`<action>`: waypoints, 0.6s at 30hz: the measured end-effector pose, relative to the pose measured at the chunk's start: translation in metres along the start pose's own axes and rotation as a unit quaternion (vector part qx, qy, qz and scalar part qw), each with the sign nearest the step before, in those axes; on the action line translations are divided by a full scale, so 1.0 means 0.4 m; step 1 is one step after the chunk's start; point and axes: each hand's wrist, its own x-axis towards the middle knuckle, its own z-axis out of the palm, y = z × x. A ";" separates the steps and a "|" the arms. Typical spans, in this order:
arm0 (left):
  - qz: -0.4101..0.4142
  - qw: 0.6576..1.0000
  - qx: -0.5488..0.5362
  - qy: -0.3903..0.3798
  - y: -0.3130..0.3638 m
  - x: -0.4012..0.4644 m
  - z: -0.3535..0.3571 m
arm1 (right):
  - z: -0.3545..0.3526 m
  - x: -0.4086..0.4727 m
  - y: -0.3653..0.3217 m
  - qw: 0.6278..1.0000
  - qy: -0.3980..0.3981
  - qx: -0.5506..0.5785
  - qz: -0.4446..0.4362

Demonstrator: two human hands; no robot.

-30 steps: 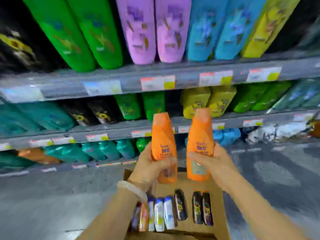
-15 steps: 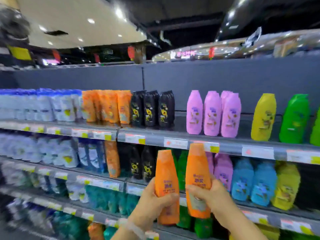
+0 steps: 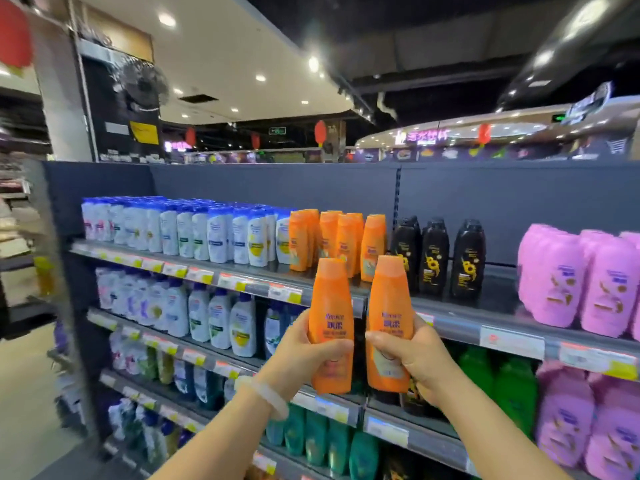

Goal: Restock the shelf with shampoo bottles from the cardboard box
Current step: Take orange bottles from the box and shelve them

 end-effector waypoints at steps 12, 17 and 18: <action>-0.028 1.000 -0.010 -0.008 -0.083 0.163 -0.386 | 0.374 0.229 0.090 0.999 0.018 0.019 0.026; -0.017 1.000 -0.011 -0.012 -0.085 0.288 -0.449 | 0.400 0.362 0.083 0.999 0.030 -0.002 0.020; -0.010 1.000 -0.011 -0.016 -0.081 0.319 -0.457 | 0.400 0.393 0.078 0.999 0.036 -0.002 0.015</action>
